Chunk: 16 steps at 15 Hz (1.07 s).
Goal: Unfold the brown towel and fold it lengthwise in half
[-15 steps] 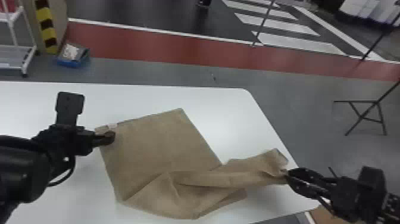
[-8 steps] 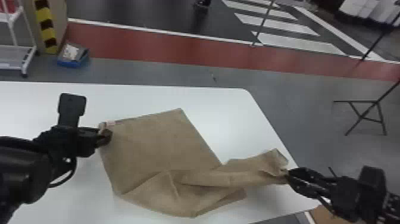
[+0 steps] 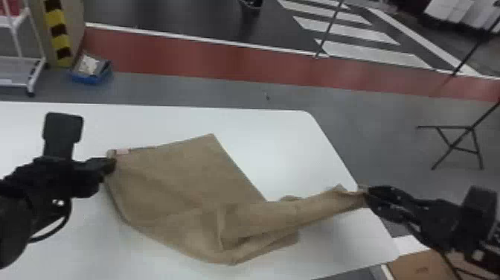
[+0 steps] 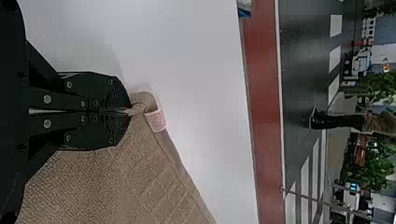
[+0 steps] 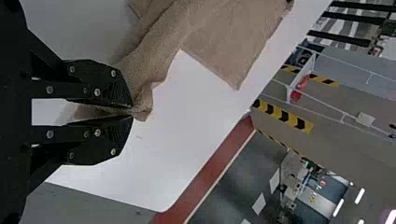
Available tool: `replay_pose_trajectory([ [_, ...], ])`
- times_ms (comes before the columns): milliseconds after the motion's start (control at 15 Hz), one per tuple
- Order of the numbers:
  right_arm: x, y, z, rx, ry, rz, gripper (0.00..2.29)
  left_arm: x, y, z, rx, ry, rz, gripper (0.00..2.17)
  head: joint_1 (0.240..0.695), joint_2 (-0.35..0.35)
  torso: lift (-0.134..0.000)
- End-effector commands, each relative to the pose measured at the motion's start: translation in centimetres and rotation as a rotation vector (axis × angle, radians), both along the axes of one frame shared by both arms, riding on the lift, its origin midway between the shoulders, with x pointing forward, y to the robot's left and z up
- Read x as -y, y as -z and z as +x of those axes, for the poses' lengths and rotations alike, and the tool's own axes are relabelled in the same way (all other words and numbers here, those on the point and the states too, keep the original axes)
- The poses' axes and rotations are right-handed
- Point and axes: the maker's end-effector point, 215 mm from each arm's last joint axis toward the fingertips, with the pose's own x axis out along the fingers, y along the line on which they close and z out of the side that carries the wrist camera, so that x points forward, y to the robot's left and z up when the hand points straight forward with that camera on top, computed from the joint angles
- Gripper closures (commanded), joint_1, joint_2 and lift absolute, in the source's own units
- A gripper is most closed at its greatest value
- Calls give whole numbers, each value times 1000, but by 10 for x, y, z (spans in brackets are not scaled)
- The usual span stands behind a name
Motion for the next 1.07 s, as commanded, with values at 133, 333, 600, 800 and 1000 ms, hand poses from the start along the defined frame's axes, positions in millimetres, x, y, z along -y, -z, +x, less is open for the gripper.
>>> replay_pose_trajectory([
  [133, 12, -49, 56, 44, 67, 94, 971, -96, -36, -30, -47, -128, 6, 1436, 695, -332, -123],
  [333, -9, -59, 86, 61, 74, 120, 971, -155, -63, -59, -44, -220, -5, 1433, 695, -272, -123],
  [600, -33, -41, 148, 22, 120, 127, 971, -178, -81, -47, -25, -268, -3, 1433, 695, -169, -123],
  [800, -56, -25, 188, -4, 135, 163, 971, -146, -85, -10, -35, -231, -34, 1433, 695, -126, -123],
  [1000, -93, 29, 179, -118, 45, 77, 512, -141, -92, -3, -26, -219, -30, 1433, 695, -119, -123],
])
